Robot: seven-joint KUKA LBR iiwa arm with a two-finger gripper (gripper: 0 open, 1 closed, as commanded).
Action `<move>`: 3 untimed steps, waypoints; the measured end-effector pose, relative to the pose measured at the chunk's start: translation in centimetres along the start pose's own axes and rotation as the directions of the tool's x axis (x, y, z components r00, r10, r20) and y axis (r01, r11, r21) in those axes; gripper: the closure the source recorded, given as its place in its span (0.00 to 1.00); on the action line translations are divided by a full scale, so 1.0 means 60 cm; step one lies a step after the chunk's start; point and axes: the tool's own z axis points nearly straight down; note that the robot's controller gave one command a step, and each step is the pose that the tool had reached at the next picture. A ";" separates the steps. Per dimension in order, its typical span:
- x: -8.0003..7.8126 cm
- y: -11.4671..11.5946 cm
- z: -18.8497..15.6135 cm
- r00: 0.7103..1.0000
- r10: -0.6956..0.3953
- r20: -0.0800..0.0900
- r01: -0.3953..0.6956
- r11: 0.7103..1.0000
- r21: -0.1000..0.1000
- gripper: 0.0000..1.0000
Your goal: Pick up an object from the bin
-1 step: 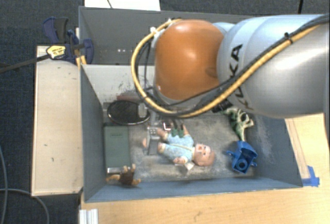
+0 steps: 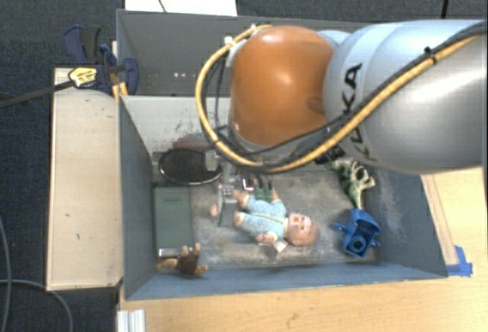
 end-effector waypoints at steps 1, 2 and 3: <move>-0.003 -0.061 0.087 1.000 -0.003 0.005 0.003 1.000 -0.002 0.00; -0.005 -0.069 0.187 0.999 -0.051 0.004 0.051 0.999 0.001 0.00; 0.026 -0.126 0.256 0.987 -0.162 -0.001 0.162 0.987 -0.002 0.00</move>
Offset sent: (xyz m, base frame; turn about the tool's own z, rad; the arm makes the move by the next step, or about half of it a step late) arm 0.0010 -0.0341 -0.1429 -0.0853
